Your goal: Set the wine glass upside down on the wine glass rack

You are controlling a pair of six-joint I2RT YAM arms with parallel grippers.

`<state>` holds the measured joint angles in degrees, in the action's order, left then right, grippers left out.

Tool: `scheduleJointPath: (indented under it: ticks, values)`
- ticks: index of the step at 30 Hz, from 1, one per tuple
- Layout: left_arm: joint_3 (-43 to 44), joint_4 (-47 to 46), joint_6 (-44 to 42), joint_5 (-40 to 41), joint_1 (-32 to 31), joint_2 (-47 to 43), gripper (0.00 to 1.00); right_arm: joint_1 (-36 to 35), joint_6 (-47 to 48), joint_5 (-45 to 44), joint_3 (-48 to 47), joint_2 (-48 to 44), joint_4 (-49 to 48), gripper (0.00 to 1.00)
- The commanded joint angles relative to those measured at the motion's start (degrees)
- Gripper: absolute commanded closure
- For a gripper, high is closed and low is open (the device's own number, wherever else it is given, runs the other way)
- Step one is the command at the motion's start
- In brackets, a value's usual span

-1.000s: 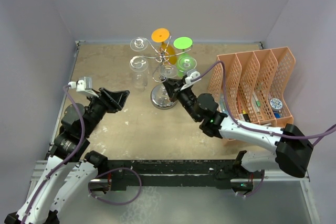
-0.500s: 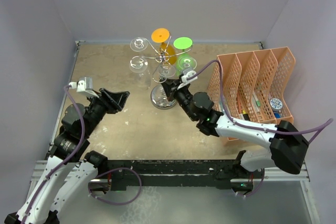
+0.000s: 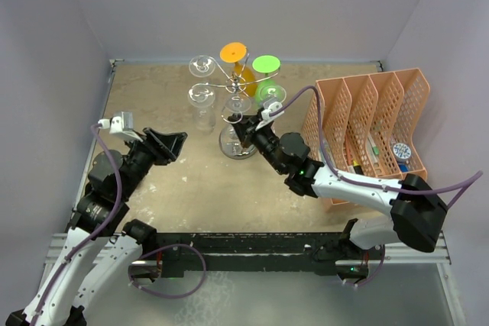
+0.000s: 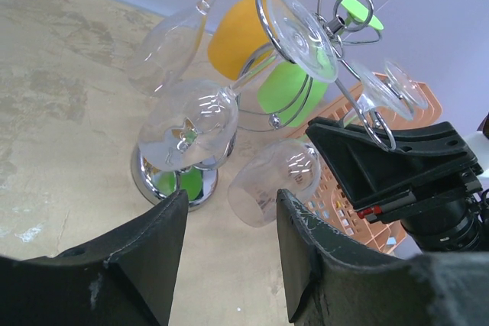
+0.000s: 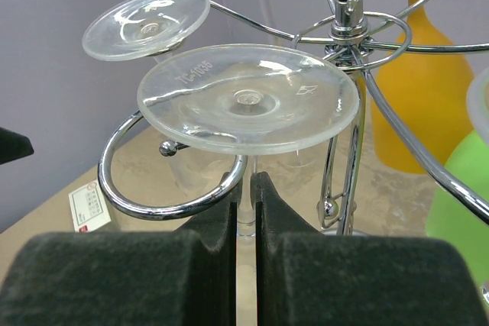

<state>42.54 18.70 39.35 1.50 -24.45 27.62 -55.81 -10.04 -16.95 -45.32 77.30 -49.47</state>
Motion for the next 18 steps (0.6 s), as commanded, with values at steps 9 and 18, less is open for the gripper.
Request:
scheduleJointPath:
  ticks: [9, 18]
  values:
    - [2.71, -1.63, -0.93, 0.61, 0.04, -0.02, 0.52, -0.44, 2.78, 2.36, -6.02, 1.31, -3.49, 1.00]
    - [2.44, -1.95, -0.90, 0.74, 0.06, -0.01, 0.52, -0.44, 3.00, 6.63, -5.08, 0.03, -4.14, 1.00]
